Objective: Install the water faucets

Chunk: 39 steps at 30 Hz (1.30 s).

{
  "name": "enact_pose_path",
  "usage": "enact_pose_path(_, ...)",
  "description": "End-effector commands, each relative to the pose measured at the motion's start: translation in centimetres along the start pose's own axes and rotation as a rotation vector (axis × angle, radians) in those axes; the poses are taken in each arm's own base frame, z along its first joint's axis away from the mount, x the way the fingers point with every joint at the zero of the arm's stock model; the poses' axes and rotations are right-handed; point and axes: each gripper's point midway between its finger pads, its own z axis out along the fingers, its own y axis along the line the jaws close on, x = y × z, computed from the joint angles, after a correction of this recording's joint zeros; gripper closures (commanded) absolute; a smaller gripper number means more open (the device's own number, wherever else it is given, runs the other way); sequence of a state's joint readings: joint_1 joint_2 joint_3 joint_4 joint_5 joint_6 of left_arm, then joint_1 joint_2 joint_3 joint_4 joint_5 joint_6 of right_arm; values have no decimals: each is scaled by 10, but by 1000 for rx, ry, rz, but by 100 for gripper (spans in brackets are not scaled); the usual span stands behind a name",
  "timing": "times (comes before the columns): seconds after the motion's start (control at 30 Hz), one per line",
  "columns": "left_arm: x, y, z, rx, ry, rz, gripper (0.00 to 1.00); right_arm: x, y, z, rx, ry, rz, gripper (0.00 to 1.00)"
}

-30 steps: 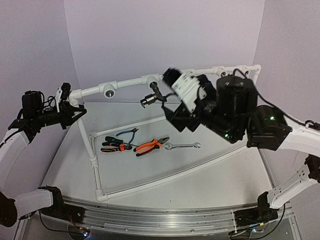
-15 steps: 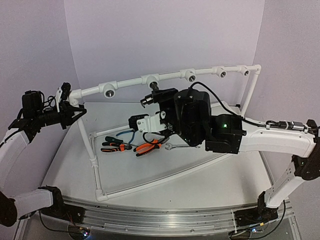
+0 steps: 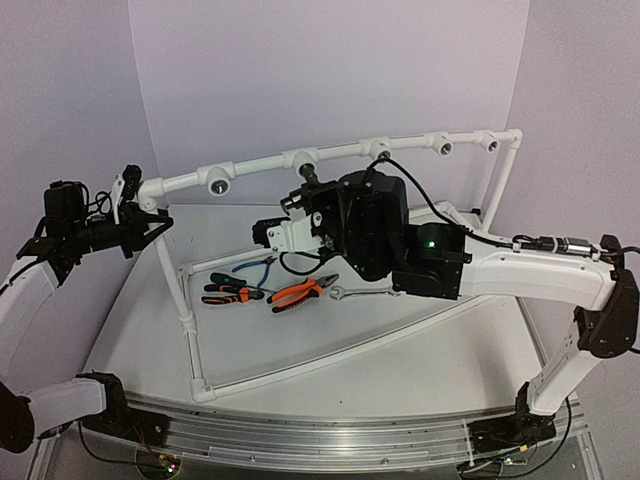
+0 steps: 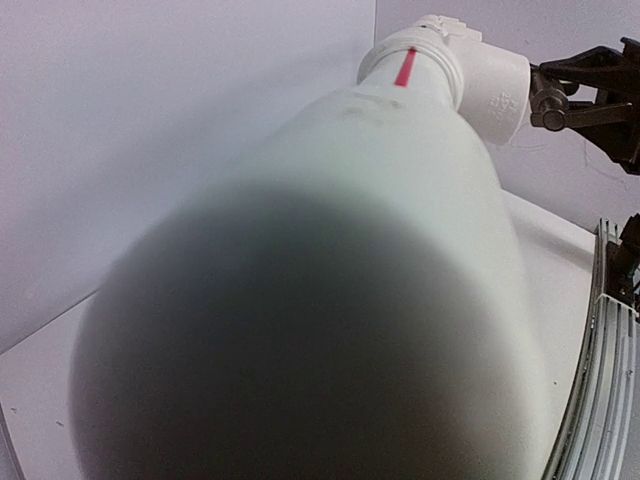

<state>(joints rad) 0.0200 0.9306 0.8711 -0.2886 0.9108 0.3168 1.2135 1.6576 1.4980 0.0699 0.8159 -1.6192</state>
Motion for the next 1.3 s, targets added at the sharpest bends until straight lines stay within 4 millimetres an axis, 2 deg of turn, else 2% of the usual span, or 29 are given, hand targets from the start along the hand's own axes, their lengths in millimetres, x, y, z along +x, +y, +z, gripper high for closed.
enact_pose_path(0.0,5,-25,10,138,10,15,100,13,-24,10,89,71,113,74)
enact_pose_path(0.17,6,-26,10,138,11,13,100,25,-48,9,205,118,326,93)
enact_pose_path(0.27,7,-26,10,139,11,11,100,32,-52,4,232,117,562,95)
enact_pose_path(0.33,7,-26,10,141,12,10,100,37,-48,1,242,103,756,96)
enact_pose_path(0.57,8,-26,11,144,10,14,100,60,-9,-1,252,69,1494,100)
enact_pose_path(0.63,7,-27,10,144,9,15,100,63,0,1,248,59,1638,100)
enact_pose_path(0.8,8,-27,10,142,11,12,100,62,6,6,230,15,1884,100)
enact_pose_path(0.93,9,-28,10,143,11,11,100,57,5,10,200,2,1802,100)
enact_pose_path(1.03,9,-28,10,140,13,14,100,52,5,5,165,-11,1632,96)
enact_pose_path(1.13,11,-28,9,136,15,17,100,52,0,-12,150,-32,1460,85)
enact_pose_path(1.27,13,-28,9,133,21,19,100,59,-29,-44,159,-64,1229,76)
